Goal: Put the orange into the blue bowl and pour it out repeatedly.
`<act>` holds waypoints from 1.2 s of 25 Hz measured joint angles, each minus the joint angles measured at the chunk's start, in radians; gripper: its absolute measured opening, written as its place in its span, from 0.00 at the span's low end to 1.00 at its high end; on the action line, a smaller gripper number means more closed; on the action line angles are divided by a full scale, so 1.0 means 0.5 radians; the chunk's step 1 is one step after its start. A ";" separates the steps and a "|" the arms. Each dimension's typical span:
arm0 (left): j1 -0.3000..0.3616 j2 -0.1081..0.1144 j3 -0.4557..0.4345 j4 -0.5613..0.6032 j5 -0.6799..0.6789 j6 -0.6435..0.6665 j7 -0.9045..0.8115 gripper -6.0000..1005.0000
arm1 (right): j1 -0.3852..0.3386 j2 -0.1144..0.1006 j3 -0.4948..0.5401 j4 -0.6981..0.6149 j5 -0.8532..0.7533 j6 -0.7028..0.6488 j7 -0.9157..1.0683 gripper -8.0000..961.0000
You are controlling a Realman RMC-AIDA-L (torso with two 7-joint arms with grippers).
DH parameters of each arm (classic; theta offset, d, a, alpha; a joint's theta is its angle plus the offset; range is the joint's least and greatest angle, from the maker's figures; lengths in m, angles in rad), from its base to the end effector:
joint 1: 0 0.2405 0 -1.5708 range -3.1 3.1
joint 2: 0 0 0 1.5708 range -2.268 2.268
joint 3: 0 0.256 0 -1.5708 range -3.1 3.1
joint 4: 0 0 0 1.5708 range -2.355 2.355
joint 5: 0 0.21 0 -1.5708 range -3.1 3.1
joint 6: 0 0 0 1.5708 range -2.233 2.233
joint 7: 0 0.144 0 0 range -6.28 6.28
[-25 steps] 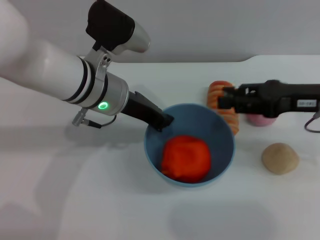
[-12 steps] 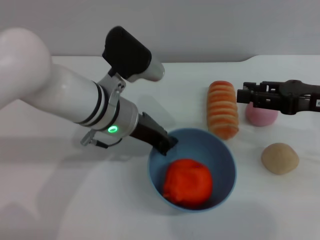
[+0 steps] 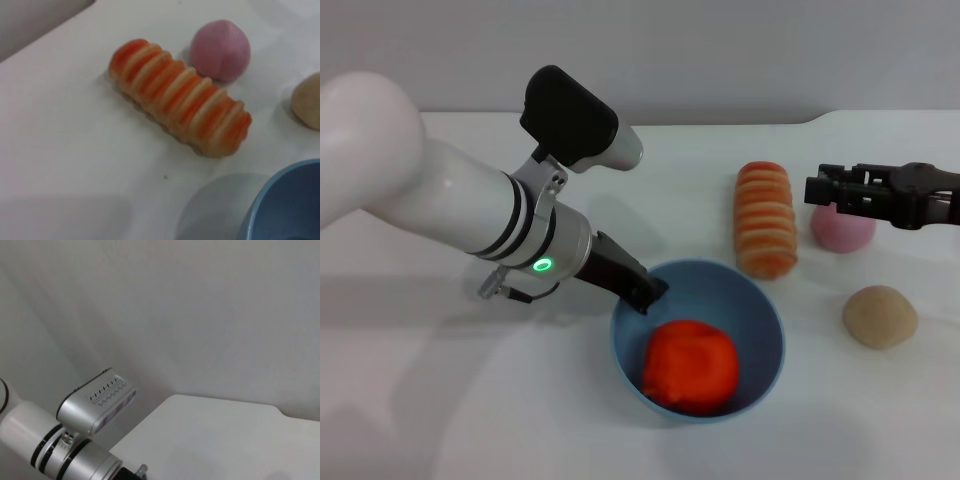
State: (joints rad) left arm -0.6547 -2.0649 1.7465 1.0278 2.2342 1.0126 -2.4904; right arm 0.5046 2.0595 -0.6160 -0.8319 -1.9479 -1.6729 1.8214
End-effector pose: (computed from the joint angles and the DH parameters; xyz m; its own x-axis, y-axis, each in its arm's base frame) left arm -0.1644 0.3610 -0.0968 0.8458 0.5313 -0.0494 0.4927 -0.8131 -0.3100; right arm 0.2516 0.3350 0.0508 0.5773 -0.5523 -0.6014 -0.6837 -0.7296 0.0138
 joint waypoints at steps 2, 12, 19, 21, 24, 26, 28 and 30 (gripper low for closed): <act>0.001 0.002 -0.001 0.005 0.001 -0.006 -0.011 0.01 | -0.009 0.003 0.008 0.002 0.000 0.000 -0.008 0.50; 0.040 0.009 -0.121 0.163 0.089 -0.039 -0.028 0.36 | -0.086 0.009 0.247 -0.015 0.021 0.002 -0.063 0.50; 0.203 0.012 -0.179 0.263 0.110 -0.614 0.042 0.60 | -0.242 0.028 0.412 0.142 0.379 0.326 -0.524 0.50; 0.247 0.008 -0.156 0.254 0.110 -0.803 0.067 0.64 | -0.254 0.026 0.415 0.250 0.414 0.409 -0.684 0.50; 0.319 0.004 -0.086 0.240 0.108 -1.101 0.080 0.70 | -0.262 0.022 0.420 0.413 0.494 0.491 -0.987 0.50; 0.349 0.003 -0.046 0.239 0.107 -1.215 0.080 0.74 | -0.270 0.028 0.427 0.503 0.574 0.529 -1.210 0.50; 0.467 0.006 0.165 0.208 0.106 -1.707 0.083 0.79 | -0.286 0.034 0.438 0.670 0.758 0.550 -1.574 0.50; 0.504 0.008 0.235 0.190 0.106 -1.874 0.087 0.81 | -0.296 0.035 0.449 0.889 1.016 0.559 -1.978 0.50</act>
State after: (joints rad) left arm -0.4026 -2.0607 1.8638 1.1229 2.2874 0.0754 -2.4471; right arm 0.3566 2.0771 -0.3916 -0.3872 -1.4398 -1.3932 0.8325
